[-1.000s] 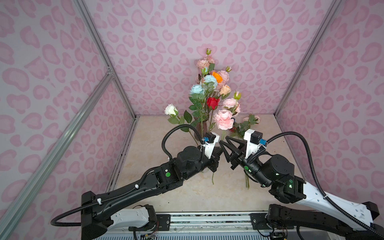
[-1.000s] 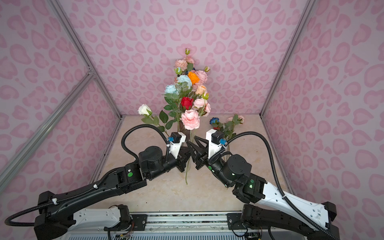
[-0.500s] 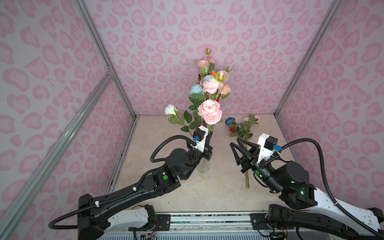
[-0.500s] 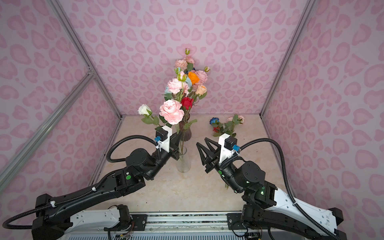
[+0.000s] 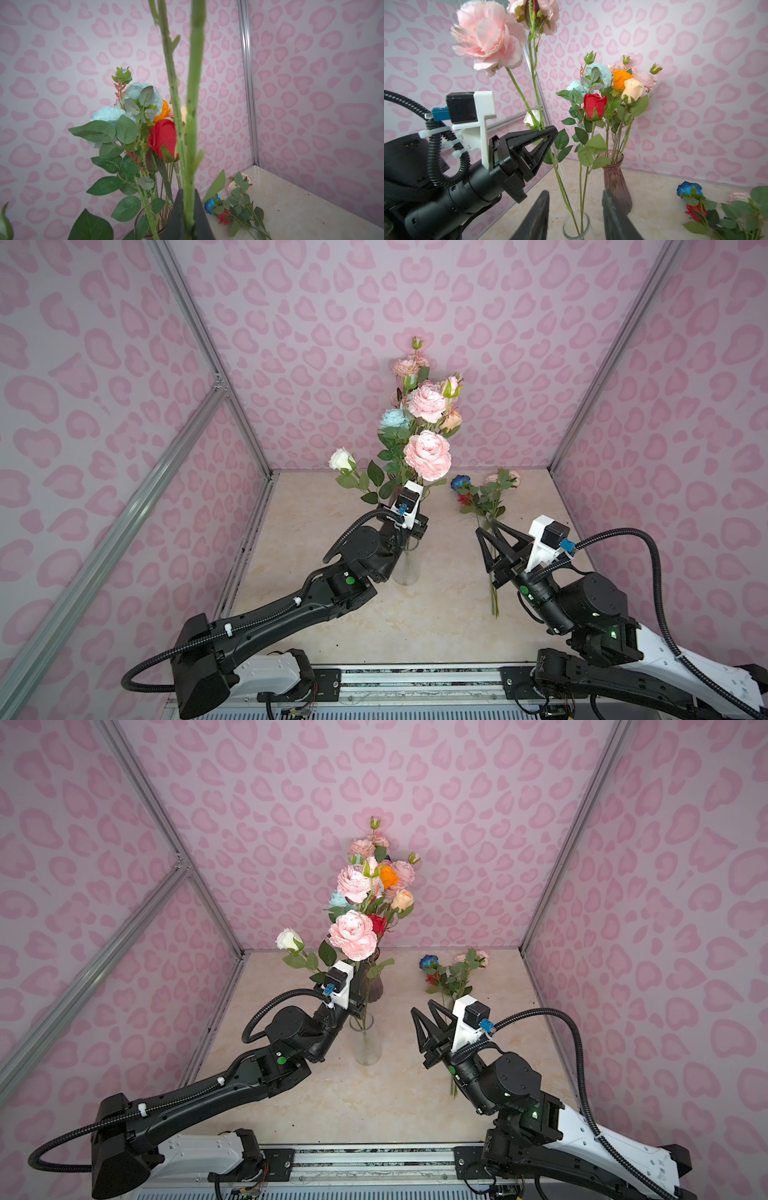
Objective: Arrange the flowers into the vase
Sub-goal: 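Lower the pink peony stem into the clear glass cylinder with the left gripper, then push the peony stem deeper into the cylinder and open the left gripper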
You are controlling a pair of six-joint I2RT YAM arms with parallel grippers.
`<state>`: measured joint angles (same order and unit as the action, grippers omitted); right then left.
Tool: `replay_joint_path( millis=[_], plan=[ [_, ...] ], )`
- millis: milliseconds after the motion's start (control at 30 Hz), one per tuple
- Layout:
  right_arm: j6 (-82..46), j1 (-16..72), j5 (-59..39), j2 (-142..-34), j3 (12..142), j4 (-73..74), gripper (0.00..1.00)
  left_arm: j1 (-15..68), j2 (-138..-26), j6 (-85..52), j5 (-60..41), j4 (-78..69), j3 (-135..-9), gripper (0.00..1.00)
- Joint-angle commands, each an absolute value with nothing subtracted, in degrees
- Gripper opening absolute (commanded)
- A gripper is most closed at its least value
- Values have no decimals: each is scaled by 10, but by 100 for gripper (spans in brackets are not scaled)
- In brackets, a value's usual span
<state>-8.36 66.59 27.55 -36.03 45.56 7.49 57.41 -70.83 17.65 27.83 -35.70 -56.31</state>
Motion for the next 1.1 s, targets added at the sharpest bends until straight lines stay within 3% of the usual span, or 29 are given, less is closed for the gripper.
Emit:
replay_joint_path(
  millis=[0,1067],
  plan=[
    [-73,665,298,-356,448,94,43,572,-701,153,274,-353,-549,3],
    [-79,648,291,-371,448,83,45,568,-708,128,309,-320,-496,3]
  ],
)
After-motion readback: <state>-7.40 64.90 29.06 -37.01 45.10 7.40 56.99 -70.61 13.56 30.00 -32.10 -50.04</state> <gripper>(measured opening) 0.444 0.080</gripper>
